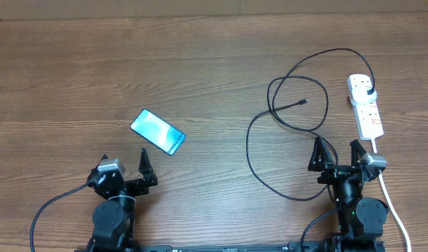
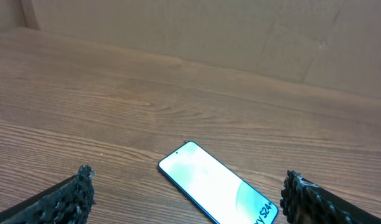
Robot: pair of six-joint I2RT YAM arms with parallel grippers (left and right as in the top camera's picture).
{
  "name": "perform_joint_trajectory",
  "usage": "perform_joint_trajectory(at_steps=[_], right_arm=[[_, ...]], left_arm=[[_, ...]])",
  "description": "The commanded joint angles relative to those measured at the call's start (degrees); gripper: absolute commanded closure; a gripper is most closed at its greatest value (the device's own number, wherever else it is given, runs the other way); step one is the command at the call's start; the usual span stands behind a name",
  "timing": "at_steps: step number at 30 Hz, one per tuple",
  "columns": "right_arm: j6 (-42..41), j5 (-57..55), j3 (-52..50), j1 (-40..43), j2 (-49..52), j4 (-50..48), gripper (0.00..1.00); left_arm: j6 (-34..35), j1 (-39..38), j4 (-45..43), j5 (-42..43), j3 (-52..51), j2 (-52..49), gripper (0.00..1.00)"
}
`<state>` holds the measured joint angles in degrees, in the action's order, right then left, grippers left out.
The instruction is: Plug charger to phone and switch on socket
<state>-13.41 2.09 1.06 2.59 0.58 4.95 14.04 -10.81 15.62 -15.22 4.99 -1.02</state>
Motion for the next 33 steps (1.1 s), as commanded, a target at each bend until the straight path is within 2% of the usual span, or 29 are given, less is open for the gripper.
perform_joint_trajectory(at_steps=[1, 11, 17, 24, 33], right_arm=[[0.39, -0.52, -0.61, -0.26, -0.31, -0.26, 0.00], [0.39, -0.52, -0.61, -0.26, -0.31, -0.26, 0.00], [0.39, -0.52, -0.61, -0.26, -0.31, -0.26, 0.00], [0.39, -0.50, -0.61, -0.26, -0.31, -0.26, 0.00], [0.39, -0.52, -0.61, -0.26, -0.31, -0.26, 0.00]], left_arm=[[0.76, 0.39, 0.22, 0.24, 0.00, 0.37, 0.00], [0.79, 0.39, 0.00, 0.22, 0.00, 0.37, 0.00], [1.20, 0.39, 0.37, 5.25, 0.00, 0.37, 0.00], [0.74, 0.39, 0.63, 5.88, 0.28, 0.37, 0.00], [0.79, 0.39, 8.24, 6.54, 6.38, 0.37, 0.00]])
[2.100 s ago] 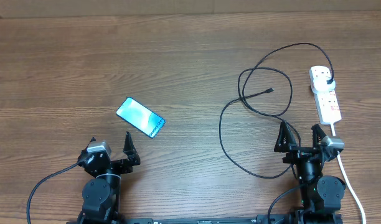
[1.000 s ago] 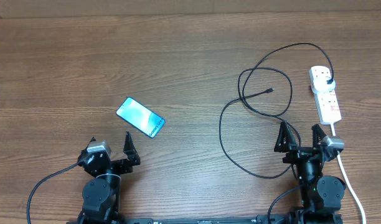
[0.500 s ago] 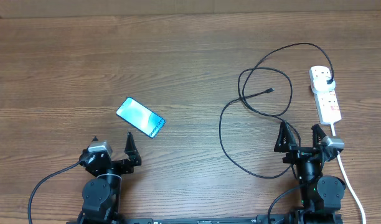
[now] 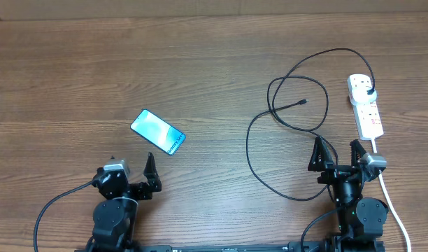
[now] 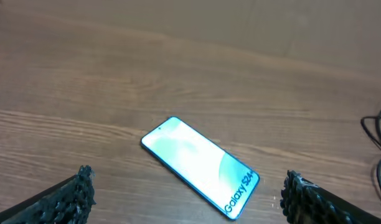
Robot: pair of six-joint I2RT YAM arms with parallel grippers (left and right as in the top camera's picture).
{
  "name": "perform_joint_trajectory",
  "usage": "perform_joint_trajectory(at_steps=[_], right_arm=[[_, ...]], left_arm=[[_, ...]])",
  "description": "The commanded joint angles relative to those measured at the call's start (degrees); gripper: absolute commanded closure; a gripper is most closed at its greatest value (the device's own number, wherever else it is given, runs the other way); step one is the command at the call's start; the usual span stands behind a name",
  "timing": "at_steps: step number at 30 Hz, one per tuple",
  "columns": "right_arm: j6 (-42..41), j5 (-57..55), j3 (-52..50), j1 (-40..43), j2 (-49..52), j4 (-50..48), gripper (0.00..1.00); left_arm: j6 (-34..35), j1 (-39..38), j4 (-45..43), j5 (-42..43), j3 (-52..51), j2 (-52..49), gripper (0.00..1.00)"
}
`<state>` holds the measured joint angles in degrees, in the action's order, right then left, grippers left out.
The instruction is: Plug charger to phone and switch on socket
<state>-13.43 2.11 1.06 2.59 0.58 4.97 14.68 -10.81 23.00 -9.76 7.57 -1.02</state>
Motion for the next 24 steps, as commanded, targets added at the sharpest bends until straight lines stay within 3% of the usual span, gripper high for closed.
perform_joint_trajectory(at_steps=[1, 13, 24], right_arm=[[0.42, -0.55, -0.61, -0.26, -0.31, -0.28, 0.00], [0.42, -0.52, -0.61, -0.26, -0.31, -0.28, 0.00], [0.42, -0.52, -0.61, -0.26, -0.31, -0.28, 0.00]], left_arm=[[0.17, 0.39, 1.25, 1.31, 4.35, 0.37, 0.00], [0.85, 0.39, 5.88, 7.50, 11.69, -3.43, 0.00], [0.72, 0.39, 6.40, 8.15, 21.79, -19.96, 0.00]])
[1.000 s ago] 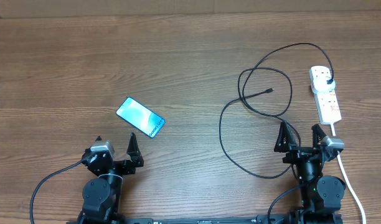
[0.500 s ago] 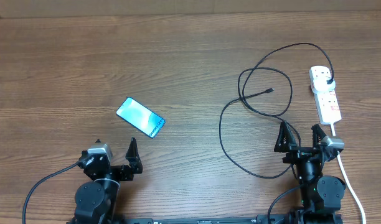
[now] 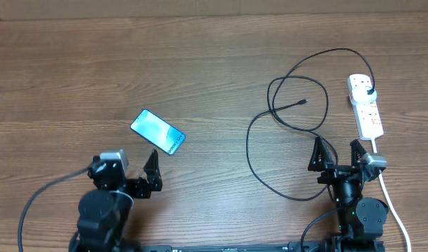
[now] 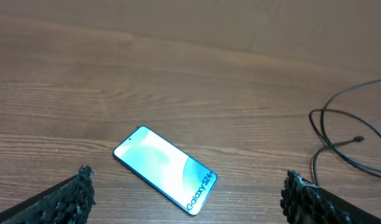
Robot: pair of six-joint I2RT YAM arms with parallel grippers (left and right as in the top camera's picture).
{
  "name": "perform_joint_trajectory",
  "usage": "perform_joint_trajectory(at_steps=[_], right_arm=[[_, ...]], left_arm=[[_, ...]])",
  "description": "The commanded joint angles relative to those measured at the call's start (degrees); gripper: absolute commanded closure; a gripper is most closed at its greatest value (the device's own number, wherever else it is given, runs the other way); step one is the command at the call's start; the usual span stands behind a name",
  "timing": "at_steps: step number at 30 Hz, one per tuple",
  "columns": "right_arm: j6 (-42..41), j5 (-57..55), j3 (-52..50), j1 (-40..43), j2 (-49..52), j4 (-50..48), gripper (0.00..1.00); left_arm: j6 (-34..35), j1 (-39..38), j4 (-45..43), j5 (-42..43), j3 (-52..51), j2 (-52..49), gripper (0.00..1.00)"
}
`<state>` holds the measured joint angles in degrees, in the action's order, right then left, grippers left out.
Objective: Plug charger to phone and switch on socket
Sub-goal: 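Move the left gripper forward over the light-blue phone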
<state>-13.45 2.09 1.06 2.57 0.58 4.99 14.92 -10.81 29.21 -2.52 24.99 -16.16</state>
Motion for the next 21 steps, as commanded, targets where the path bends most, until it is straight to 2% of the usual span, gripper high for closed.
perform_joint_trajectory(at_steps=[1, 13, 16, 21], right_arm=[[0.44, -0.50, -0.61, -0.24, -0.31, -0.31, 0.00], [0.44, -0.52, -0.61, -0.24, -0.31, -0.31, 0.00], [0.44, -0.52, -0.61, -0.24, -0.31, -0.31, 0.00], [0.44, -0.50, -0.61, -0.24, -0.31, -0.31, 0.00]], left_arm=[[0.39, 0.39, 0.52, 1.07, 5.53, -6.60, 0.00], [-0.98, 0.39, 13.35, 1.40, 22.49, -27.17, 0.00], [-5.07, 0.39, 17.07, 4.96, 27.56, -31.56, 0.00], [-12.09, 0.39, 18.60, 15.87, 31.85, -36.04, 0.00]])
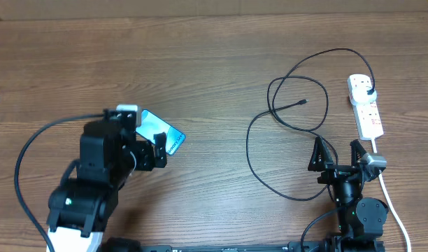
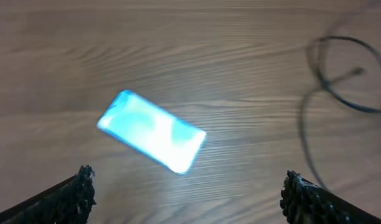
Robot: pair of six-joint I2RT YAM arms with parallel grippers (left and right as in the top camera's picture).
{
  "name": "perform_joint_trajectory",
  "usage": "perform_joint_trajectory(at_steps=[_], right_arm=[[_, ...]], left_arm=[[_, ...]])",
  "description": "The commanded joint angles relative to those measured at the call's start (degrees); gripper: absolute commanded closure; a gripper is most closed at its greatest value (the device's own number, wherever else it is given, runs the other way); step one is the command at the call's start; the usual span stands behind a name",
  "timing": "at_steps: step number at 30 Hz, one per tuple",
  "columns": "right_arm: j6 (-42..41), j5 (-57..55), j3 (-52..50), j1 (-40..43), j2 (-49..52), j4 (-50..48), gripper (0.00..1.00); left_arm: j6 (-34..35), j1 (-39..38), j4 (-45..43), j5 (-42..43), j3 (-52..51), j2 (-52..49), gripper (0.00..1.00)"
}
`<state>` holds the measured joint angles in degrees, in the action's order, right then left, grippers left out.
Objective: Plug charger to phone and switch on socket
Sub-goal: 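Move the left gripper forward over the light-blue phone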
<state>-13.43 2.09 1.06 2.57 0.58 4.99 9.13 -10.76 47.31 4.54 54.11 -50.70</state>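
The phone [image 1: 165, 134] lies face up with its screen lit, slanted on the wooden table [image 1: 200, 63]; the left wrist view shows the phone [image 2: 152, 132] blurred from above. My left gripper [image 1: 141, 134] hangs open over the phone's near-left end, its fingertips [image 2: 84, 186] spread wide and holding nothing. The black charger cable [image 1: 284, 119] lies in loops on the right, its free plug end [image 1: 303, 103] bare on the wood. Its charger sits in the white power strip [image 1: 368, 115]. My right gripper [image 1: 338, 154] rests open near the front edge, beside the cable.
The strip's white lead [image 1: 392, 203] runs off the front right past the right arm. The left arm's black cable [image 1: 32, 150] arcs out on the left. A cable loop [image 2: 346, 74] shows at the left wrist view's upper right.
My left arm has lifted and moved forward from the front edge to over the phone, and its camera now looks straight down on it. Phone, cable and right arm are unchanged.
My left gripper first sat low and open at the front edge with the phone ahead of it. It then stood turned toward the phone, then a little higher with the cable in view. Now it hangs above the phone. The right arm stayed still throughout.
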Motion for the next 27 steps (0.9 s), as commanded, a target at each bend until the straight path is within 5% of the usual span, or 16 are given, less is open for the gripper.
perform_joint_trajectory(at_steps=[1, 27], right_arm=[[0.42, -0.52, -0.61, -0.24, -0.31, -0.31, 0.00], [0.42, -0.50, -0.61, -0.24, -0.31, -0.31, 0.00]], left_arm=[[-6.43, 0.35, 0.85, 10.01, 2.71, -1.97, 0.00], [1.70, 0.22, 4.90, 9.62, 2.78, -12.11, 0.00]])
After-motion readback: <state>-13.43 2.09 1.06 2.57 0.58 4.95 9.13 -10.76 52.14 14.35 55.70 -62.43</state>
